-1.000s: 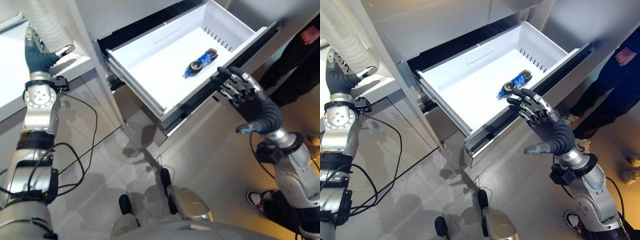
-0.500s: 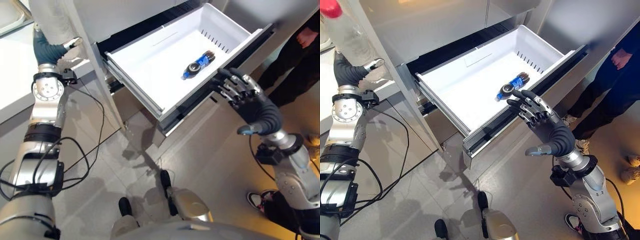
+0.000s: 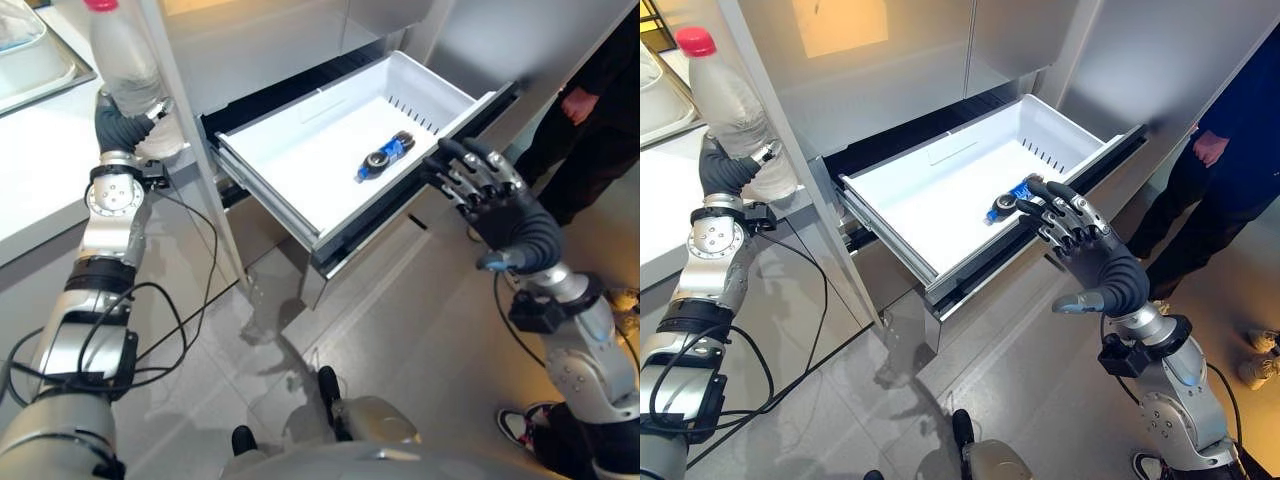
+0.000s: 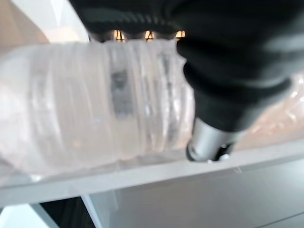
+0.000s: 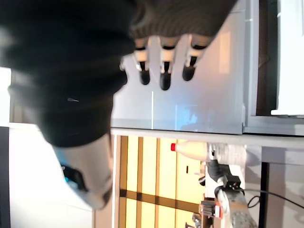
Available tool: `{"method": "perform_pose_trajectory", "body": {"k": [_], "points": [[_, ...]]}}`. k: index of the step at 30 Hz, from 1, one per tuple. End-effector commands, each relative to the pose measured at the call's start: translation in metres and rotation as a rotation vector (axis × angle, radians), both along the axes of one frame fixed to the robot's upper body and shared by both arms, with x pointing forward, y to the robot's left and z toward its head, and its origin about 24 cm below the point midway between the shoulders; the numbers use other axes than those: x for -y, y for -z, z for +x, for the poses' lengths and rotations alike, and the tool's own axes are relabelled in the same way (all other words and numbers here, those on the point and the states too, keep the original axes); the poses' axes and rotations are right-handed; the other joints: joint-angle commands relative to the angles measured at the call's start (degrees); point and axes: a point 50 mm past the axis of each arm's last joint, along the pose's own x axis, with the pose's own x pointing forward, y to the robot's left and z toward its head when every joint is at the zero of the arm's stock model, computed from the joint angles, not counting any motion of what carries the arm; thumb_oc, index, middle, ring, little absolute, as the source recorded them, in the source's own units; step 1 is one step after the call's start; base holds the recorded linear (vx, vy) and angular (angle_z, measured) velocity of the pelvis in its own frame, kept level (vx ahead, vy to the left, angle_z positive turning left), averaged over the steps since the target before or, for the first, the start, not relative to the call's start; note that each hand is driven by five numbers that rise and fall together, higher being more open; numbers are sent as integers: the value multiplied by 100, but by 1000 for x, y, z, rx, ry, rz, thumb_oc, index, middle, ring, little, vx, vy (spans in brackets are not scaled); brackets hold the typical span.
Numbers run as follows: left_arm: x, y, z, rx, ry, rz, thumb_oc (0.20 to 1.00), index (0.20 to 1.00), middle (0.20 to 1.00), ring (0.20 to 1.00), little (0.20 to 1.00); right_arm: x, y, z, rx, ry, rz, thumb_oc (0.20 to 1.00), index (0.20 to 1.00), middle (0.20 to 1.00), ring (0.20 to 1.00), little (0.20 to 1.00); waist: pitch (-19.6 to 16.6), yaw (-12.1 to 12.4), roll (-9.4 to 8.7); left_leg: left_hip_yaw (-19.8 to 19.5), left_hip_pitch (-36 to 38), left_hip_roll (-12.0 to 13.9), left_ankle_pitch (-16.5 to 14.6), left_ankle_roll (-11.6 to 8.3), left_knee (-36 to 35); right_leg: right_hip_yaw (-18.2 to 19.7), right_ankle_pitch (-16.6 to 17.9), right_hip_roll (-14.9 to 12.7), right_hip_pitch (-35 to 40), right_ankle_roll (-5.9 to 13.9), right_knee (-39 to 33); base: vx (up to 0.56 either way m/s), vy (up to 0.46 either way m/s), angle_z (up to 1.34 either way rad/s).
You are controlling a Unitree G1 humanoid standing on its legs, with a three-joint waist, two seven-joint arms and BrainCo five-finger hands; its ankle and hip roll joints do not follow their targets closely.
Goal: Take the drinks into the refrigerator
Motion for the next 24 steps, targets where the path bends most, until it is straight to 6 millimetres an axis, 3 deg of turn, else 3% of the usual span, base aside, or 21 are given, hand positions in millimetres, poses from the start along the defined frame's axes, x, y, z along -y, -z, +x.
{"method": "perform_pose_trajectory", "body": {"k": [1, 6, 11, 13, 16, 17, 18, 22, 24], "points": [[21, -41, 4, 157, 98, 69, 200, 200, 200, 200, 200, -1, -25, -6, 129, -34, 47, 1000, 1000, 1000, 1000, 1000, 65, -223, 171, -464, 272, -165, -814, 301, 690, -275, -1137, 137, 269, 227, 786, 0, 0, 0], [17, -34, 2, 140, 94, 61, 200, 200, 200, 200, 200, -2, -22, -4, 117, -26, 48, 1000, 1000, 1000, 1000, 1000, 66, -164, 157, -503, 279, -164, -800, 301, 680, -302, -1132, 127, 319, 221, 777, 0, 0, 0], [34, -33, -7, 173, 207, 97, 200, 200, 200, 200, 200, 7, -24, 5, 132, 64, 8, 1000, 1000, 1000, 1000, 1000, 35, -11, 129, -607, 283, -171, -784, 309, 678, -399, -1143, 86, 422, 206, 766, -1, -3, 6], [50, -29, -21, 187, 351, 133, 200, 200, 200, 200, 200, 28, -28, 23, 127, 206, -36, 1000, 1000, 1000, 1000, 1000, -23, 153, 105, -690, 283, -189, -782, 319, 672, -483, -1129, 43, 525, 203, 719, 6, 1, 18], [55, -21, -33, 174, 438, 142, 200, 200, 200, 200, 200, 39, -32, 30, 132, 272, -75, 1000, 1000, 1000, 1000, 1000, -71, 247, 98, -747, 307, -207, -782, 328, 660, -544, -1131, 11, 607, 194, 688, 4, 5, 15], [65, -14, -44, 158, 552, 136, 200, 200, 200, 200, 200, 49, -32, 37, 113, 332, -107, 1000, 1000, 1000, 1000, 1000, -132, 373, 85, -812, 326, -230, -772, 336, 632, -615, -1119, -22, 727, 187, 621, 5, 1, 24], [64, -13, -45, 157, 550, 135, 200, 200, 200, 200, 200, 48, -32, 38, 112, 330, -108, 1000, 1000, 1000, 1000, 1000, -132, 357, 88, -816, 333, -230, -769, 337, 627, -618, -1116, -23, 737, 188, 612, -5, 11, 22], [94, -11, -68, 92, 862, 198, 200, 200, 200, 200, 200, 58, -25, 61, 0, 358, -140, 1000, 1000, 1000, 1000, 1000, -307, 569, 101, -973, 384, -312, -711, 362, 533, -784, -1057, -79, 971, 190, 419, -15, 31, 21], [100, -12, -72, 66, 920, 237, 200, 200, 200, 200, 200, 58, -20, 68, -38, 341, -132, 1000, 1000, 1000, 1000, 1000, -335, 594, 106, -1006, 393, -329, -703, 366, 522, -804, -1036, -94, 1023, 192, 367, -23, 27, 24]]}}
